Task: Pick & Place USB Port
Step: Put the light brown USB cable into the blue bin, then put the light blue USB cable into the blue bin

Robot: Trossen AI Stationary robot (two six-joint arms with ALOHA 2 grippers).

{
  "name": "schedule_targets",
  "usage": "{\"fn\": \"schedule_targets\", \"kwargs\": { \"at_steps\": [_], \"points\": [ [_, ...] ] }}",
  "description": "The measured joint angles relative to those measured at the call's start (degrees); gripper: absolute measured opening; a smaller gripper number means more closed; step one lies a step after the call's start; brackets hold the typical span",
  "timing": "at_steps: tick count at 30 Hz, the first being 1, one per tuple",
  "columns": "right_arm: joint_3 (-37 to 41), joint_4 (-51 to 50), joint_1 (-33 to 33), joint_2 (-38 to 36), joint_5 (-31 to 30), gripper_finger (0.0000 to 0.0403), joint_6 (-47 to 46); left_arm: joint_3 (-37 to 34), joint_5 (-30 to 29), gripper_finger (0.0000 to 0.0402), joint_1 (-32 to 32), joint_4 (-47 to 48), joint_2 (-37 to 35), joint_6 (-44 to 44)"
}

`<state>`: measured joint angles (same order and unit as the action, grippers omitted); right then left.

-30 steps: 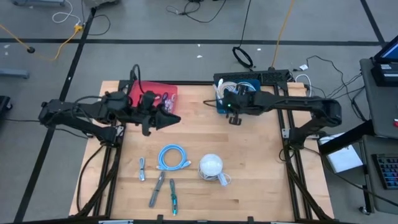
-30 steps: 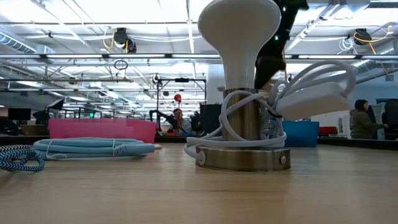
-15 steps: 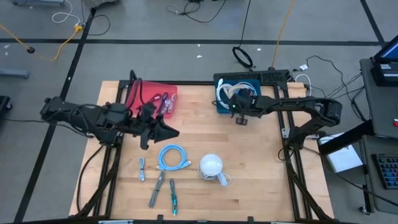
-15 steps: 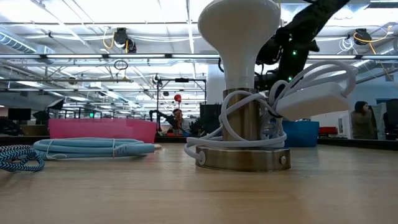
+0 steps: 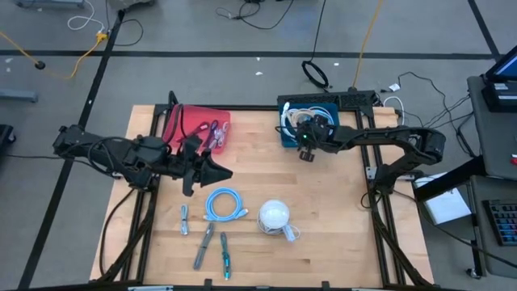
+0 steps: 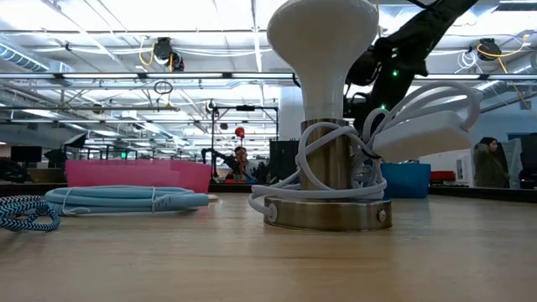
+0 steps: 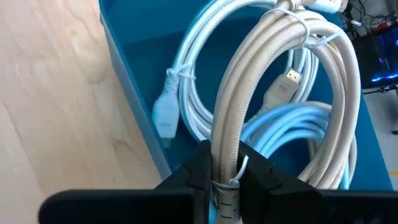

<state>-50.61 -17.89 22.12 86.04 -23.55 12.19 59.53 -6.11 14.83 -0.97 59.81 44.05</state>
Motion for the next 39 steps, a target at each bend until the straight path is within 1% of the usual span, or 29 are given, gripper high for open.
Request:
{"fn": "schedule_targets", "kwargs": {
  "at_steps": [7,9,14,17,19,23,26,28,30,32,36,39],
  "points": [
    [0.0,0.8,-0.1,0.0,-0.3,0.0036,-0.2,0.0,0.0,0.0058,0.0,0.0,0.0,0.0],
    [0.0,1.3,-0.1,0.0,-1.8,0.0065,-1.2,0.0,-0.1,0.0058,0.0,0.0,0.0,0.0],
    [-0.8,0.7,-0.3,-0.1,-7.6,0.0174,-3.4,0.0,-0.1,0.0058,0.0,0.0,0.0,0.0],
    [-3.0,-0.3,-0.9,-0.6,-7.9,0.0223,-3.9,0.0,-0.1,0.0058,0.0,-0.1,0.0,0.0],
    [-4.4,-0.9,-1.8,-1.4,-7.7,0.0245,-3.9,0.0,-0.3,0.0058,0.0,-0.1,0.0,0.0],
    [-8.9,-0.4,-4.6,-3.4,-7.7,0.0265,-3.9,0.0,-0.4,0.0058,0.0,-0.2,0.0,-0.3],
    [-13.1,-0.8,-7.5,-5.4,-7.7,0.0266,-4.3,0.0,-0.3,0.0058,0.0,0.0,0.0,-0.4],
    [-16.2,-1.5,-9.9,-7.1,-7.7,0.0262,-6.2,0.0,0.9,0.0058,0.0,1.4,0.0,0.6],
    [-19.7,-2.5,-12.6,-8.8,-7.5,0.0255,-8.9,0.0,2.8,0.0058,0.0,6.3,0.0,2.9],
    [-22.8,-4.1,-15.5,-10.3,-5.5,0.0248,-12.8,0.0,4.8,0.0058,0.7,13.9,0.0,5.5],
    [-26.9,-6.1,-21.1,-12.9,-1.6,0.0238,-22.5,0.0,5.8,0.0058,3.4,32.7,1.3,11.8],
    [-28.6,-7.7,-25.1,-14.4,-1.7,0.0236,-29.8,0.0,4.9,0.0058,5.3,48.8,3.6,17.4]
  ]
}}
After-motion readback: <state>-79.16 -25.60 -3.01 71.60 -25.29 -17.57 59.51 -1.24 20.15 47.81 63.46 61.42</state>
